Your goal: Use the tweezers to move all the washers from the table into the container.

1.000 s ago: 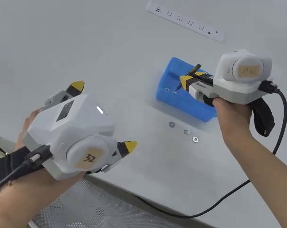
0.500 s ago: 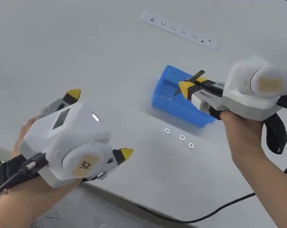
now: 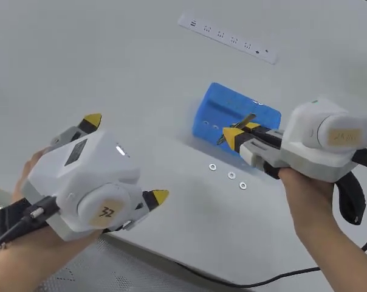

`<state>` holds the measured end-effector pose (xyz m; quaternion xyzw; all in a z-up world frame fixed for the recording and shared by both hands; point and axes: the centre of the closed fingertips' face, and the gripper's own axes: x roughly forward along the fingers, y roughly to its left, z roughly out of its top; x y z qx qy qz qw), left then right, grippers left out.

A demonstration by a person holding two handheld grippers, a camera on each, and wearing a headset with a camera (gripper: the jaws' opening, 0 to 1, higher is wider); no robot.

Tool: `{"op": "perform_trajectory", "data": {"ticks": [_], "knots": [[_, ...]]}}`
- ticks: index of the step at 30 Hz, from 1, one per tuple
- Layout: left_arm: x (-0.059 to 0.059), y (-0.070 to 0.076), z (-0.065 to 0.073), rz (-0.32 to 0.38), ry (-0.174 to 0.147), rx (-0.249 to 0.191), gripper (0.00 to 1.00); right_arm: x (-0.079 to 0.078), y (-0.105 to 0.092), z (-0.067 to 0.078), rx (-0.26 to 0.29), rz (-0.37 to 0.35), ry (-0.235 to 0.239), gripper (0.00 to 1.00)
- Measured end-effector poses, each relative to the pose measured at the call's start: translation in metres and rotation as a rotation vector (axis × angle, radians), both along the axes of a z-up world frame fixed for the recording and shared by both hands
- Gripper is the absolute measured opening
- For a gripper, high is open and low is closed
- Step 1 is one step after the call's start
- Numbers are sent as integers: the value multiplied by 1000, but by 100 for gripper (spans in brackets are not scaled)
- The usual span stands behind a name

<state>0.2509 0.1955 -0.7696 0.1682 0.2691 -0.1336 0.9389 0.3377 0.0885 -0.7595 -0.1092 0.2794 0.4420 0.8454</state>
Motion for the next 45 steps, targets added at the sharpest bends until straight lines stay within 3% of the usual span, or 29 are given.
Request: {"op": "perform_trajectory", "data": {"ticks": [7,15,23,36,45], "knots": [[0,0,-1,-2,3,1,96,-3,-5,-28,-80,19,17,5],[0,1,-1,1,7,1,96,5,-11,-46,-106,8,47,5],[0,0,-2,-2,9,6,96,3,-9,-49,-113,6,53,5],[-1,0,-3,-4,15,10,96,8,-11,-52,-66,-27,13,4],[-1,-2,-3,-9,16,11,96,9,-15,-51,-56,-65,56,4]]}}
